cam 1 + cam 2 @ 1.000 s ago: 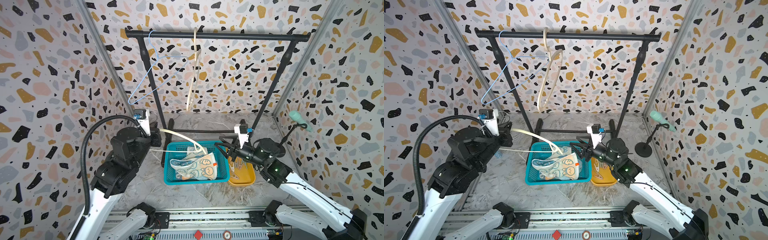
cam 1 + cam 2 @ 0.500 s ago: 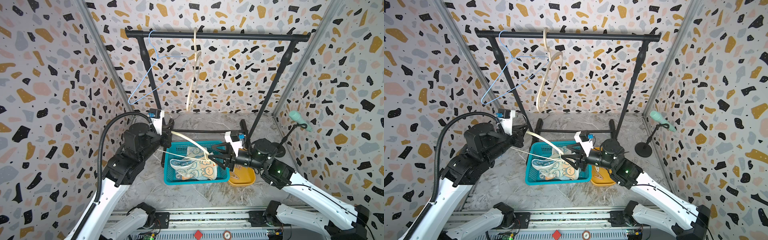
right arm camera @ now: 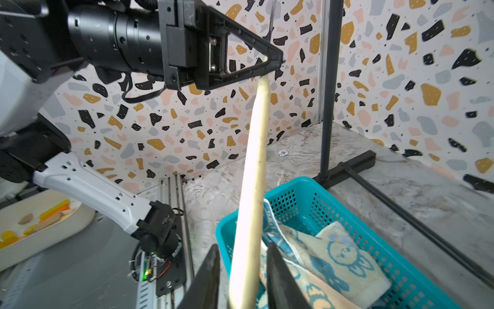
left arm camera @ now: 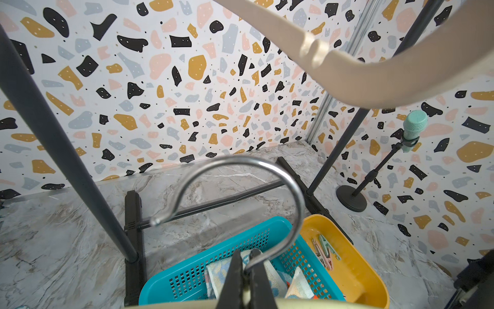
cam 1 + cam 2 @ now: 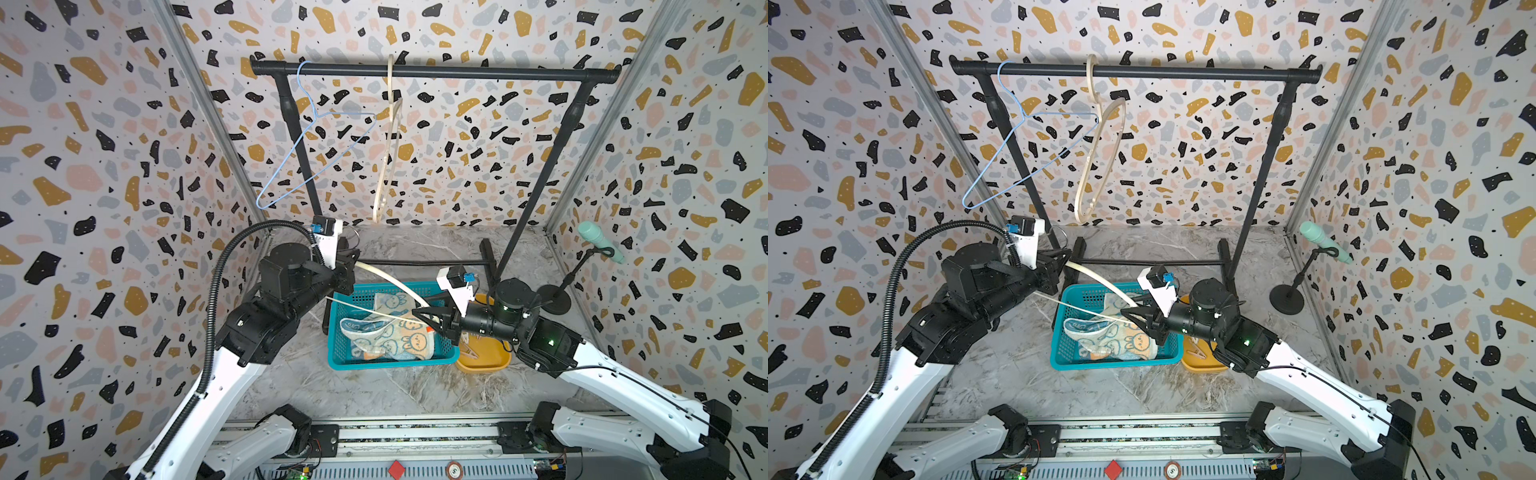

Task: Remove the clothespins securing towels to the hanger
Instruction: Place the hanger on the clothesline.

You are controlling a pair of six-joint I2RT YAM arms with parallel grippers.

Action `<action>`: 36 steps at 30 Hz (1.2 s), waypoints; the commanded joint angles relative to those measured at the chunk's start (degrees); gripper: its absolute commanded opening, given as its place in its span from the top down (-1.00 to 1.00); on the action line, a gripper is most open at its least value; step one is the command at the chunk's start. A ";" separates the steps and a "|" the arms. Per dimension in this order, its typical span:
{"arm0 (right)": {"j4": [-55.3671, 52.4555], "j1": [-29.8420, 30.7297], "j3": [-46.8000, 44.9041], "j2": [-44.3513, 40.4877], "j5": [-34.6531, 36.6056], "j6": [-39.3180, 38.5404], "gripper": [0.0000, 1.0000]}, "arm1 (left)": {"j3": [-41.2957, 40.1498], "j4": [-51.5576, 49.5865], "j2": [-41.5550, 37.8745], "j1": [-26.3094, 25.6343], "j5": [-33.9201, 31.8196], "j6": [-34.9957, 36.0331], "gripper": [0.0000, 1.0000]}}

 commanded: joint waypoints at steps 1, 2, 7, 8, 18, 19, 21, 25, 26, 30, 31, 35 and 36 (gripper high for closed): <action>-0.80 0.30 2.33 -1.01 2.22 -0.32 0.62 | -0.04 4.61 -0.23 -0.41 0.48 -0.54 1.00; -0.79 0.29 2.24 -1.13 2.47 -0.25 0.71 | -0.12 4.63 -0.23 -0.49 0.45 -0.54 1.00; -0.52 0.33 1.67 -1.70 4.84 0.46 1.00 | -0.95 5.94 -0.33 -0.59 0.07 -1.00 0.93; -0.43 0.34 1.48 -1.90 5.08 0.61 1.00 | -1.35 6.58 -0.61 -0.59 -0.41 -1.30 0.68; -2.50 0.35 0.43 -5.33 10.11 3.50 1.00 | -3.43 9.96 -1.50 -0.59 -3.26 -2.61 -0.21; -2.44 0.39 0.03 -5.92 10.98 3.91 1.00 | -3.61 10.24 -1.76 -0.59 -3.71 -2.56 -0.23; -2.37 0.37 -0.70 -7.52 13.12 4.69 1.00 | -3.83 10.85 -2.11 -0.60 -4.46 -2.59 -0.26; -3.95 0.27 -1.04 -10.02 19.13 6.11 1.00 | -3.61 11.48 -2.67 -0.59 -4.93 -2.34 -0.30; -4.96 0.25 -0.74 -10.24 20.34 6.20 1.00 | -3.40 11.40 -2.73 -0.61 -5.14 -2.23 -0.30; -8.39 0.25 0.35 -10.45 24.05 6.52 1.00 | -3.09 11.74 -3.07 -0.59 -5.61 -2.06 -0.32; -9.09 0.27 0.61 -10.51 24.83 6.67 1.00 | -3.10 11.96 -3.18 -0.59 -5.76 -2.10 -0.32; -11.79 0.27 1.43 -10.71 28.60 7.42 1.00 | -2.88 11.84 -2.96 -0.59 -5.80 -2.05 -0.32; -12.28 0.25 1.58 -10.71 30.06 7.65 1.00 | -2.98 11.84 -3.11 -0.59 -5.89 -2.04 -0.32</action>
